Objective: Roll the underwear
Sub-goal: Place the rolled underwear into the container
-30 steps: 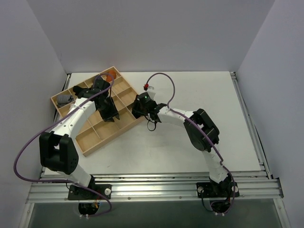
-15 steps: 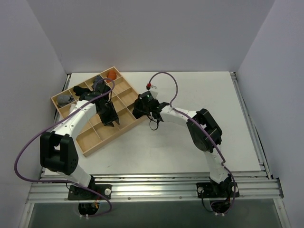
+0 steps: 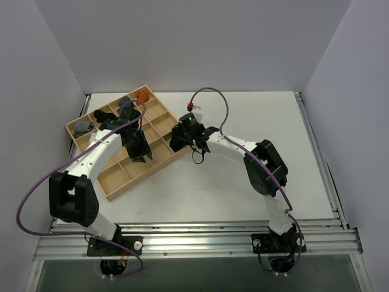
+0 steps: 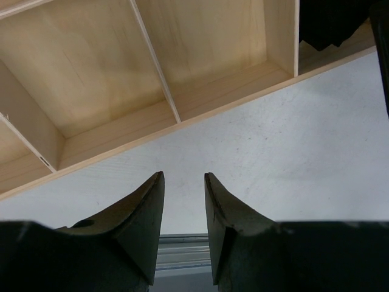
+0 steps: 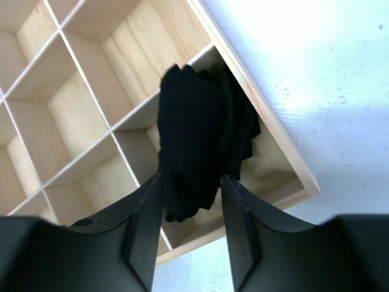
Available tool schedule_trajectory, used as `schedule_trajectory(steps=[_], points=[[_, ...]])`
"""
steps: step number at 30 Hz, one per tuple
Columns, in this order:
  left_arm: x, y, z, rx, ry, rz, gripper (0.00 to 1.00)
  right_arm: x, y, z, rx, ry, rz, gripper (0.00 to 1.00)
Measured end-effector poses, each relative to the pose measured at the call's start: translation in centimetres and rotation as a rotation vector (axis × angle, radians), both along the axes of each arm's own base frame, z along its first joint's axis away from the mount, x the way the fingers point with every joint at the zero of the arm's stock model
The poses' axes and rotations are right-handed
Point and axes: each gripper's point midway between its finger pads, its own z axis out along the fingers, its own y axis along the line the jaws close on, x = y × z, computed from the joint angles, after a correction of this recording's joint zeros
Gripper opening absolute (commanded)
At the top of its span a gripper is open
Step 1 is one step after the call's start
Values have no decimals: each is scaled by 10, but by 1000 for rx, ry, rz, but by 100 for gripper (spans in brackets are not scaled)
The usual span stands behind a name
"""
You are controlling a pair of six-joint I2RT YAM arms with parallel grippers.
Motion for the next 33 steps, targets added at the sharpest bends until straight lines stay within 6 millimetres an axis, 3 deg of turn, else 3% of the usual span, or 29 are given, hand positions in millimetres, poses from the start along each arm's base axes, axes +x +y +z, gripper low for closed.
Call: schedule_trajectory(steps=[2,5,12,16,20,22,33], points=[[0,0,1,-1,-3,0,41,3,3,8,6,-13,4,25],[-1,0,3,-2,-9,0,41,9,9,22,25,-39,11,17],[-8,3,7,-2,-17,-2,41,19,26,46,91,-82,63,13],[-17,6,2,11,0,-6,41,23,24,26,85,-53,65,13],[-23,9,-2,24,21,-14,41,20,2,-10,49,11,34,13],[-24,10,-3,27,26,-16,41,21,-6,-19,54,22,17,13],[-25,11,-3,30,28,-17,41,24,-17,-26,84,18,-3,13]])
